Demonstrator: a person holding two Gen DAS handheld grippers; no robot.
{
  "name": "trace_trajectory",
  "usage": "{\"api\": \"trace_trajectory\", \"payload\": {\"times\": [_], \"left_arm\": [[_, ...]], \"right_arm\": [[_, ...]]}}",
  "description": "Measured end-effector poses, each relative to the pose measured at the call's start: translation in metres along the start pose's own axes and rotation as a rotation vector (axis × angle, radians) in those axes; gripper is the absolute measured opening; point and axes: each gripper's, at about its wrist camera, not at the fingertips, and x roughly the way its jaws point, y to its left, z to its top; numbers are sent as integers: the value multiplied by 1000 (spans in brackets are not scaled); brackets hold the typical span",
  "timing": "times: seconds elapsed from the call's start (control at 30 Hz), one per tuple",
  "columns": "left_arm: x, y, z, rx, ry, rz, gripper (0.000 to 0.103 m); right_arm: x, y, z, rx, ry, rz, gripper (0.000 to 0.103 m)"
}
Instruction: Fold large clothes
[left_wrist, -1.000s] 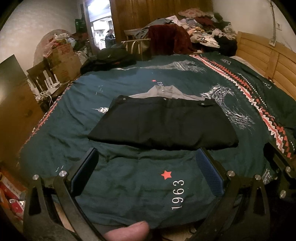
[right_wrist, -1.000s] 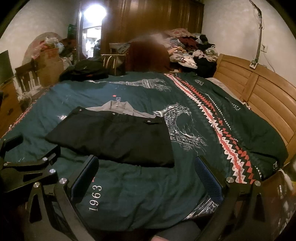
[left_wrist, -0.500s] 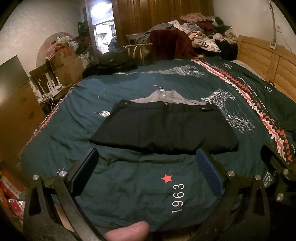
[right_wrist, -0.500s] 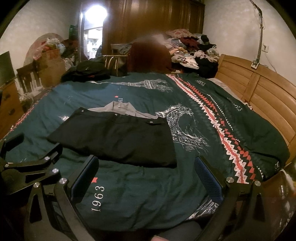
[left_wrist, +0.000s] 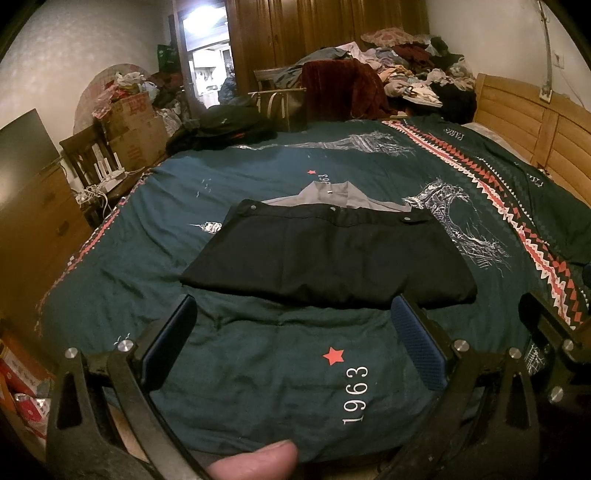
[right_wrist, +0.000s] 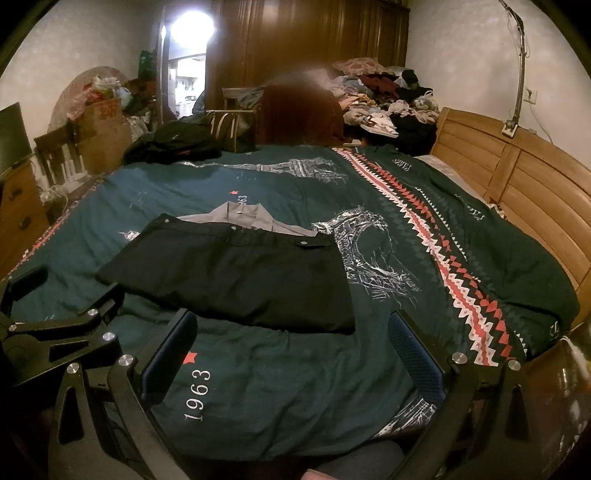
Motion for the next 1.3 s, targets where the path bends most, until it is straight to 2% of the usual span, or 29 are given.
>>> {"api": "trace_trajectory", "payload": {"times": [1.3], "left_arm": [[11, 11, -8, -40, 59, -19, 103]], "right_arm": [[19, 6, -5, 19, 22, 21, 103]]}}
